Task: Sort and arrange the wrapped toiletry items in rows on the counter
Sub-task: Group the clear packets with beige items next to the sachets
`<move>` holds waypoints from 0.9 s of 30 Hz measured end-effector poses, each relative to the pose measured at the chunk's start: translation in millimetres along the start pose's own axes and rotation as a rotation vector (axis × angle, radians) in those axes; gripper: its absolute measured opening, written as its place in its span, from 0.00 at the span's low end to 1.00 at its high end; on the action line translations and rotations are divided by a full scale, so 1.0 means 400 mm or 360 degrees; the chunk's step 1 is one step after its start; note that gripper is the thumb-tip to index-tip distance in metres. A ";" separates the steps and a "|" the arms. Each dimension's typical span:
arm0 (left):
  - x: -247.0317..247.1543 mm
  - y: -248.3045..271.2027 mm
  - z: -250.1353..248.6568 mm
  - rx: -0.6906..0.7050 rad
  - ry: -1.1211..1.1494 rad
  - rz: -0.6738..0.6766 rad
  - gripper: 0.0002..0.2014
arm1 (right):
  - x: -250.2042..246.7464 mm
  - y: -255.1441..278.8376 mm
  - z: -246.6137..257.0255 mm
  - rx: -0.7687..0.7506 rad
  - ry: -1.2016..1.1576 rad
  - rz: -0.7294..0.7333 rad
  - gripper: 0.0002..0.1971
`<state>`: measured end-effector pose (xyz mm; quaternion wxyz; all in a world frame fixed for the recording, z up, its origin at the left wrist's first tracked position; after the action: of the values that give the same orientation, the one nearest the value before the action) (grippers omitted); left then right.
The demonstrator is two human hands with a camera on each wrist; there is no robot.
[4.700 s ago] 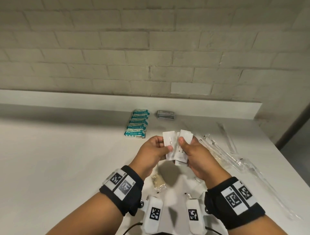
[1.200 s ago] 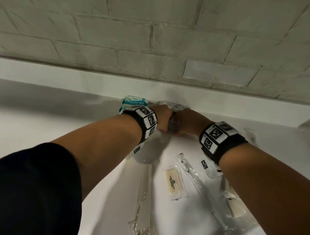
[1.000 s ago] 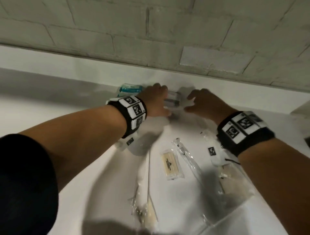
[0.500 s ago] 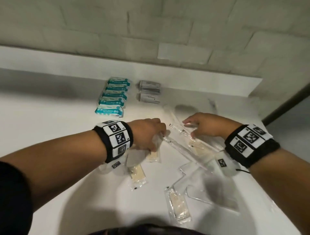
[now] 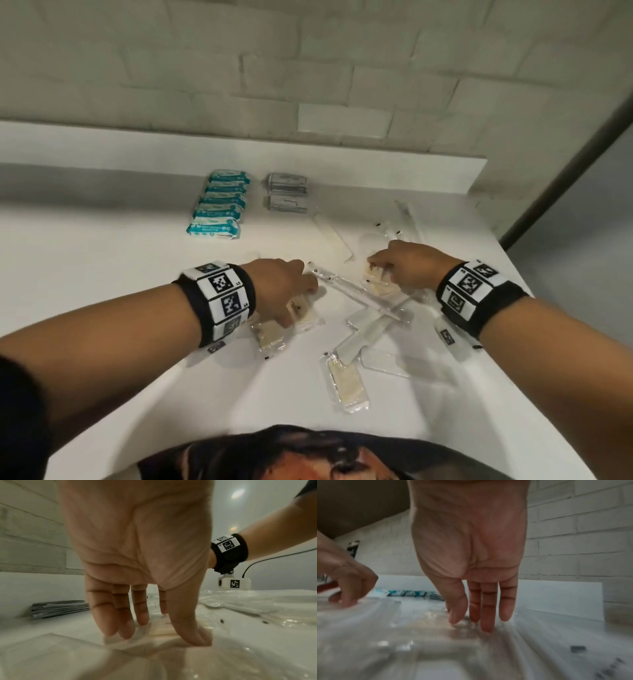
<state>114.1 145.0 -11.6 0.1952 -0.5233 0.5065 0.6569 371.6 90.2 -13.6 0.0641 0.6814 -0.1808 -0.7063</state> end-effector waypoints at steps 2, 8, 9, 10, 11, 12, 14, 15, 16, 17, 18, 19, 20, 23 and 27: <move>0.002 -0.003 -0.014 -0.0032 0.0012 -0.0029 0.30 | 0.011 0.009 0.000 -0.0005 0.0001 -0.0027 0.36; -0.020 -0.009 -0.032 -0.0106 0.0018 -0.0075 0.22 | -0.017 0.006 0.051 -0.0047 0.0288 -0.0067 0.23; -0.019 -0.010 -0.033 -0.0119 0.0089 -0.0076 0.22 | -0.019 0.004 0.058 -0.0038 0.0263 -0.0020 0.24; -0.015 -0.011 -0.034 -0.0121 0.0153 -0.0080 0.21 | -0.020 0.000 0.063 -0.0029 0.0220 0.0044 0.27; -0.014 -0.010 -0.034 -0.0109 0.0205 -0.0094 0.21 | -0.025 0.001 0.067 -0.0017 0.0206 0.0116 0.28; -0.016 -0.005 -0.031 -0.0098 0.0257 -0.0109 0.19 | -0.029 0.001 0.069 -0.0013 0.0212 0.0171 0.28; -0.028 0.018 -0.013 -0.0090 0.0368 -0.0098 0.14 | -0.032 0.004 0.069 0.0000 0.0253 0.0238 0.23; -0.036 0.035 -0.001 -0.0088 0.0396 -0.0040 0.14 | -0.032 0.008 0.068 0.0009 0.0268 0.0271 0.23; -0.041 0.051 0.013 -0.0091 0.0363 0.0061 0.14 | -0.030 0.009 0.065 0.0017 0.0261 0.0299 0.23; -0.042 0.069 0.022 -0.0096 0.0300 0.0172 0.15 | -0.030 0.012 0.064 0.0033 0.0262 0.0333 0.26; -0.036 0.082 0.028 -0.0120 0.0229 0.0279 0.18 | -0.028 0.014 0.063 0.0046 0.0256 0.0372 0.30; -0.029 0.095 0.028 -0.0143 0.0178 0.0353 0.23 | -0.029 0.016 0.063 0.0067 0.0259 0.0407 0.33; -0.014 0.102 0.026 -0.0169 0.0143 0.0395 0.28 | -0.029 0.017 0.066 0.0079 0.0254 0.0438 0.36; 0.019 0.107 0.006 -0.0171 0.0106 0.0316 0.31 | -0.023 0.023 0.077 0.0068 0.0254 0.0461 0.35; 0.027 0.101 -0.006 -0.0164 -0.0023 0.0203 0.32 | -0.007 0.043 0.078 0.0070 0.0173 0.0508 0.29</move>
<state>79.4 123.3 -2.5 0.1293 -0.4944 0.5029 0.6971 338.4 80.5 -4.9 0.1702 0.6823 -0.2986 -0.6452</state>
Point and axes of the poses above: each hand's wrist, its own y-axis away from the middle knuckle, its own x-axis out of the palm, z = x × y, the point moved 1 cm from there along -y, towards the middle knuckle, and after that the axes turned 5 degrees about x, right-handed, at the moved point
